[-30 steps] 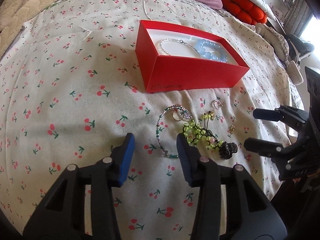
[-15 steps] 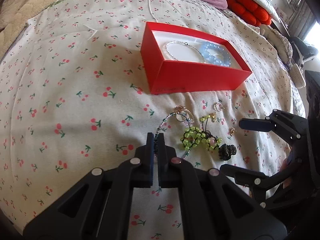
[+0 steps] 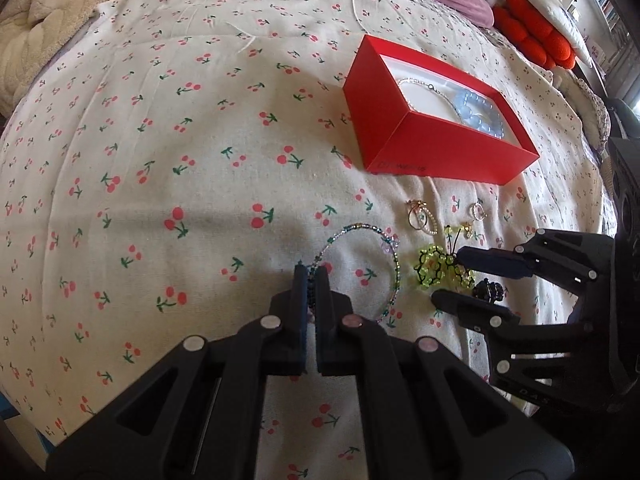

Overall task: Organize jewelry
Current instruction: 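Carry beaded bracelet with left tool while right tool carries green bracelet into box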

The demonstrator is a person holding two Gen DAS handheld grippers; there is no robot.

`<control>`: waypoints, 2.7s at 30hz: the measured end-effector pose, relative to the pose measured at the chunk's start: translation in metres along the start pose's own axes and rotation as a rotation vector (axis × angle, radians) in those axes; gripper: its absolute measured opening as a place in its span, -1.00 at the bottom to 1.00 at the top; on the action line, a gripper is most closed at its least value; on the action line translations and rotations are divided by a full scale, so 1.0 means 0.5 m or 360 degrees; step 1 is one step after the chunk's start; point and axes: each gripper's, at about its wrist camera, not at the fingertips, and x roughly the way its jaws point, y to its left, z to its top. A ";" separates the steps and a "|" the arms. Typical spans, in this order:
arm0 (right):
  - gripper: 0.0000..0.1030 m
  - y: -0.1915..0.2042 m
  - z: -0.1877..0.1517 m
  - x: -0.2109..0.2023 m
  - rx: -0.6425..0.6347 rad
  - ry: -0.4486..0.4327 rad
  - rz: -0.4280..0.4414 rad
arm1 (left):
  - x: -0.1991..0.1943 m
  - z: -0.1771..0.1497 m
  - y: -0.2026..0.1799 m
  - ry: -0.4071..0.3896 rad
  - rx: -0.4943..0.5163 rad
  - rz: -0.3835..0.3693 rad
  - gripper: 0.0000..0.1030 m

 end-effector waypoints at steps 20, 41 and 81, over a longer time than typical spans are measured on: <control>-0.74 -0.026 0.006 -0.046 0.0034 -0.0071 -0.0044 | -0.019 0.010 -0.015 -0.0042 0.0034 -0.0005 -0.93; -0.74 -0.071 0.021 -0.177 0.0166 -0.0311 -0.0086 | -0.099 0.050 -0.068 -0.0230 0.0085 -0.0064 -0.93; -0.74 -0.226 0.094 -0.180 0.0569 -0.0440 0.0071 | 0.034 0.197 -0.154 -0.0190 0.0053 -0.0152 -0.93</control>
